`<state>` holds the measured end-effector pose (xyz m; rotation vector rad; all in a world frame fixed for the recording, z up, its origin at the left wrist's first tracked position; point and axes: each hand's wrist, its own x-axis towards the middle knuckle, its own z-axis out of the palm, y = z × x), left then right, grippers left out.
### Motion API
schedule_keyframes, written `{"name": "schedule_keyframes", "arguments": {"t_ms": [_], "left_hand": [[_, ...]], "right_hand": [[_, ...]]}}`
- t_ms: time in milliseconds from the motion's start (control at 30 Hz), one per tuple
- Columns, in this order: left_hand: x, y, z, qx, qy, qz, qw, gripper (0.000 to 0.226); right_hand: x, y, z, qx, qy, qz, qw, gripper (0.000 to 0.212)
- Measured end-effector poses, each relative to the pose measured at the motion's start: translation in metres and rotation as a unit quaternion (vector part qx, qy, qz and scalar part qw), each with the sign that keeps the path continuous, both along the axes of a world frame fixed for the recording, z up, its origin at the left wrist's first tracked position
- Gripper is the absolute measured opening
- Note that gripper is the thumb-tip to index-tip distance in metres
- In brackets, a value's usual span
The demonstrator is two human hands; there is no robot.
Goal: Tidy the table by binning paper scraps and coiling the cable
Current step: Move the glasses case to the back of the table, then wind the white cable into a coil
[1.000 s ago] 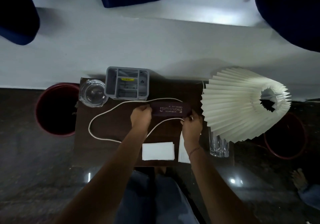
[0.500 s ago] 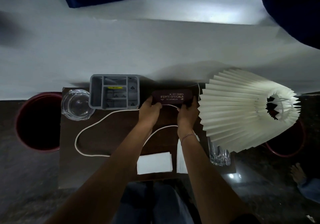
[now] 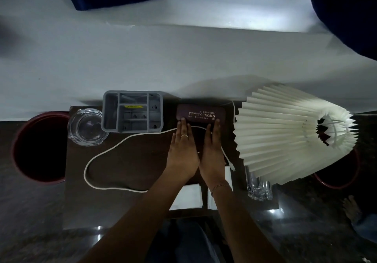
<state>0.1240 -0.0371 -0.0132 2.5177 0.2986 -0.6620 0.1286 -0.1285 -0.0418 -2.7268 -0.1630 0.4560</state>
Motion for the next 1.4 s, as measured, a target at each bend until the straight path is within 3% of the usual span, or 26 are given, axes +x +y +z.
{"name": "schedule_keyframes", "arguments": {"t_ms": [167,300,400,533,867,967,1067,1233,1400], "left_hand": [[0.015,-0.001,-0.005,0.027,-0.04,0.002,0.999,0.07],[0.007,-0.01,-0.003,-0.019,-0.072,-0.002,0.997,0.068],[-0.007,-0.02,-0.003,-0.062,-0.113,0.012,0.992,0.06],[-0.02,-0.029,-0.014,-0.086,-0.174,0.046,0.98,0.053],[-0.045,-0.014,-0.027,-0.076,-0.358,0.088,0.926,0.036],[-0.062,-0.006,-0.025,-0.055,-0.409,0.094,0.906,0.031],[-0.084,-0.006,-0.02,-0.09,-0.404,0.167,0.895,0.027],[-0.114,-0.016,0.004,-0.18,-0.313,0.306,0.881,0.026],[-0.129,-0.021,0.053,-0.339,-0.277,0.319,0.841,0.03]], "right_hand": [[0.023,-0.001,-0.007,-0.009,0.003,0.012,1.0,0.068],[0.023,-0.013,-0.006,0.002,-0.027,0.042,0.999,0.06],[0.008,-0.028,-0.004,-0.031,-0.037,0.095,0.994,0.046],[-0.003,-0.038,-0.013,-0.065,-0.034,0.126,0.989,0.044],[0.01,-0.031,-0.037,-0.048,-0.177,0.14,0.973,0.027],[0.007,-0.024,-0.03,-0.009,-0.254,0.14,0.957,0.02],[-0.003,-0.015,-0.007,0.092,-0.294,0.124,0.943,0.015],[-0.035,-0.008,0.049,0.257,-0.256,0.101,0.926,0.011],[-0.071,-0.011,0.1,0.341,-0.171,0.097,0.919,0.01]]}}
